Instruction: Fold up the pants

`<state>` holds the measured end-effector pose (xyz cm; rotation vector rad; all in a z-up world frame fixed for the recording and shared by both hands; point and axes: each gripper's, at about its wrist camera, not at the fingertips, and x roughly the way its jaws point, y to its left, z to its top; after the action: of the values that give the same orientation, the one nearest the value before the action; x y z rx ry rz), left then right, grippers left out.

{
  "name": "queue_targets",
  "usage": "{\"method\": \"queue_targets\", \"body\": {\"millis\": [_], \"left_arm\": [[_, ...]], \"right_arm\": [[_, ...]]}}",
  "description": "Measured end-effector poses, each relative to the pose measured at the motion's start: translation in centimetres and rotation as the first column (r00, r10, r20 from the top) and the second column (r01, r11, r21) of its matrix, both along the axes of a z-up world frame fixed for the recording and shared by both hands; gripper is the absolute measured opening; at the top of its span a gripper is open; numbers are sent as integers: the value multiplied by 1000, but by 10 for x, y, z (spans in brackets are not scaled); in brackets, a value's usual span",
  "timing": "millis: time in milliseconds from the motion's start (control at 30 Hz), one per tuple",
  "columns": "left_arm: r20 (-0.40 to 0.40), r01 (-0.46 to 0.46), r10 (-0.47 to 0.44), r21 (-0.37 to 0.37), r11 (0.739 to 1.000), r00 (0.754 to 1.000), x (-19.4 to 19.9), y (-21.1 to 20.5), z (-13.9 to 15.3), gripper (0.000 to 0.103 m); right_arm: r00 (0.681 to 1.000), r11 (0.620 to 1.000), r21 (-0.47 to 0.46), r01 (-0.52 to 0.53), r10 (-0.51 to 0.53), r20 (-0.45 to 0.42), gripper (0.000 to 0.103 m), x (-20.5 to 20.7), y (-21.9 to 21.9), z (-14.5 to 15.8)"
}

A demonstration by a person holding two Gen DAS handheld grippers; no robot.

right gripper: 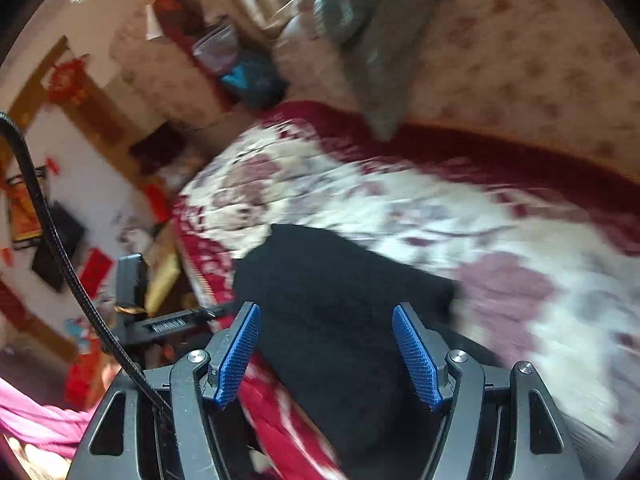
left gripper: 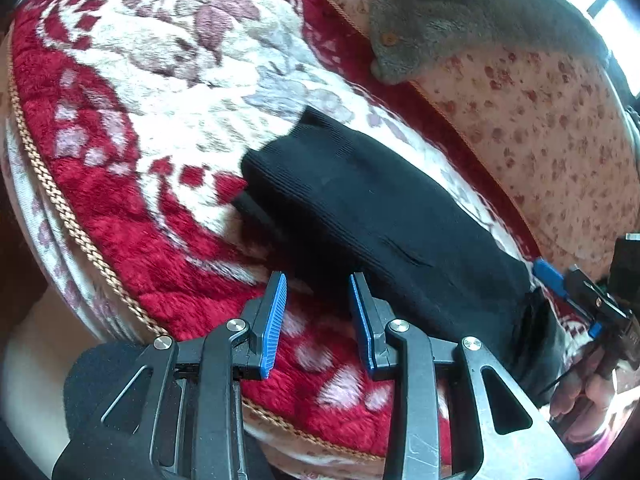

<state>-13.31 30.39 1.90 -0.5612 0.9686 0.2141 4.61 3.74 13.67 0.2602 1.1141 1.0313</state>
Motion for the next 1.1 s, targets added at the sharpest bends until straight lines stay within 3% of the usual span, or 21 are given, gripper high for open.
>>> {"method": "queue_targets", "body": {"millis": [267,500,600,867,1100], "left_arm": [[1,-44,44,-30,999,999,6,10,-10,30],[25,-67,69,-68,995,997,4,15,-13,30],[64,-70,77,-117,991,995,4,20,-11,30],[131,-55,74,-140,989,989,-4,24,0,30],[95,-56,67,-110,992,993,4,15,-6,30]], "right_arm": [[970,973,-39,-226,229,86,67,35,126,-10],[916,915,-177,-363,385,112,67,54,203,-40],[906,895,-217,-390,414,82,67,61,220,-57],[900,879,-227,-420,436,23,62,70,235,-82],[899,881,-213,-423,437,22,63,70,234,-85]]}}
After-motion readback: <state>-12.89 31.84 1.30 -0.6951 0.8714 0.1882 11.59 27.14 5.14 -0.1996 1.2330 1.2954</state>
